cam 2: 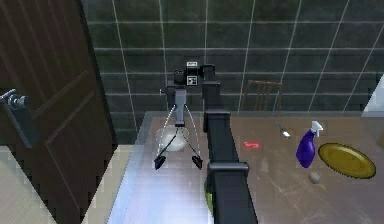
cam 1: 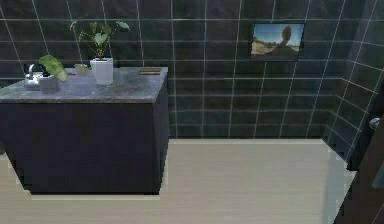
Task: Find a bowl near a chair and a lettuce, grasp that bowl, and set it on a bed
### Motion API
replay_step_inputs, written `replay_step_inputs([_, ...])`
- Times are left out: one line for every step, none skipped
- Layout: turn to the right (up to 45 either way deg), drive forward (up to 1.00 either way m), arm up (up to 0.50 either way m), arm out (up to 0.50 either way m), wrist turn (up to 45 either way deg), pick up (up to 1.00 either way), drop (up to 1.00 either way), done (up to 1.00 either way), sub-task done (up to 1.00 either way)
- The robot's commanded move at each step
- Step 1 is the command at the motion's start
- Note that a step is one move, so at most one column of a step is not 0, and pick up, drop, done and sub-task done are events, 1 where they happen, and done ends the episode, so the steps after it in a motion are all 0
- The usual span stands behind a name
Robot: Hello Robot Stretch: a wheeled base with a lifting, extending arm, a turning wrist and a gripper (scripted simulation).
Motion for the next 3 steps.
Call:
replay_step_inputs([0.0,0.0,0.0,0.0,45.0,0.0,0.0,0.0,0.0])
replay_step_inputs([0.0,0.0,0.0,0.0,45.0,0.0,0.0,0.0,0.0])
replay_step_inputs([0.0,0.0,0.0,0.0,45.0,0.0,0.0,0.0,0.0])
